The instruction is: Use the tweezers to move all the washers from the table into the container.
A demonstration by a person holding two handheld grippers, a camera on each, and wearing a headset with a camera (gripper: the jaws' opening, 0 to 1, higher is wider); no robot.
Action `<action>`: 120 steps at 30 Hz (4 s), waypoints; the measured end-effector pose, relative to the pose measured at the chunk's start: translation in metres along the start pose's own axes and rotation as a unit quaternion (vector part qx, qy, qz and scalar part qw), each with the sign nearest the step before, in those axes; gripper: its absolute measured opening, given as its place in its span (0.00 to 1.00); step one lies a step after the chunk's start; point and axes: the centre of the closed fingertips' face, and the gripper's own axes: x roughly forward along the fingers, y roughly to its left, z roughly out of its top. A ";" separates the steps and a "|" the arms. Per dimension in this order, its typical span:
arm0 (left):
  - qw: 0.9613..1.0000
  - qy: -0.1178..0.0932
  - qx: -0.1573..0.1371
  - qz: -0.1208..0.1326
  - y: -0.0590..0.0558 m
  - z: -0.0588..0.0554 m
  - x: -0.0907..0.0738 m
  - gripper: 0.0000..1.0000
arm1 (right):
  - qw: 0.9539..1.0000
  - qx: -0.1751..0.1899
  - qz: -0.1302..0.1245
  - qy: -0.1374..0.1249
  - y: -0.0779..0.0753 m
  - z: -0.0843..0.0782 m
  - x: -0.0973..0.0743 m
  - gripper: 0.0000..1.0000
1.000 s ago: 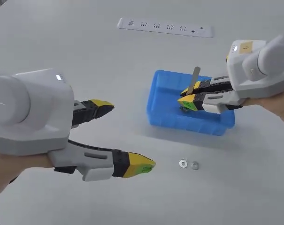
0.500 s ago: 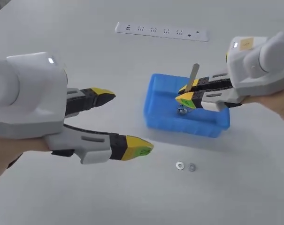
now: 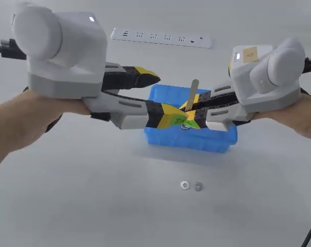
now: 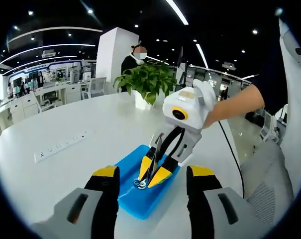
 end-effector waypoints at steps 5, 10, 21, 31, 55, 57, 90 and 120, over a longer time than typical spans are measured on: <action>1.000 0.000 0.013 -0.016 -0.001 0.005 0.011 0.48 | 1.000 -0.009 0.003 -0.006 0.001 0.006 0.000 0.10; 0.999 0.000 0.026 -0.042 -0.004 0.013 0.021 0.29 | 1.000 -0.018 0.005 -0.005 0.002 0.008 0.000 0.10; 0.996 0.015 0.044 -0.083 -0.012 0.012 0.030 0.23 | 1.000 -0.029 0.010 0.005 0.005 0.003 0.000 0.10; 0.993 0.009 0.058 -0.099 -0.016 0.014 0.030 0.09 | 0.999 -0.035 0.011 0.004 0.005 0.006 -0.001 0.10; 0.991 0.018 0.108 -0.080 -0.015 0.024 0.024 0.06 | 0.999 -0.033 -0.011 0.008 0.002 0.011 -0.008 0.20; 0.990 0.020 0.114 -0.078 -0.015 0.025 0.023 0.06 | 0.999 -0.032 -0.014 0.014 0.001 0.008 -0.008 0.23; 0.994 0.012 0.102 -0.045 -0.061 0.036 -0.014 0.06 | 0.995 0.008 -0.101 -0.010 0.053 -0.018 -0.085 0.76; 0.996 0.013 0.068 -0.048 -0.104 -0.020 -0.012 0.06 | 0.991 0.107 -0.083 0.006 0.123 -0.068 -0.093 0.80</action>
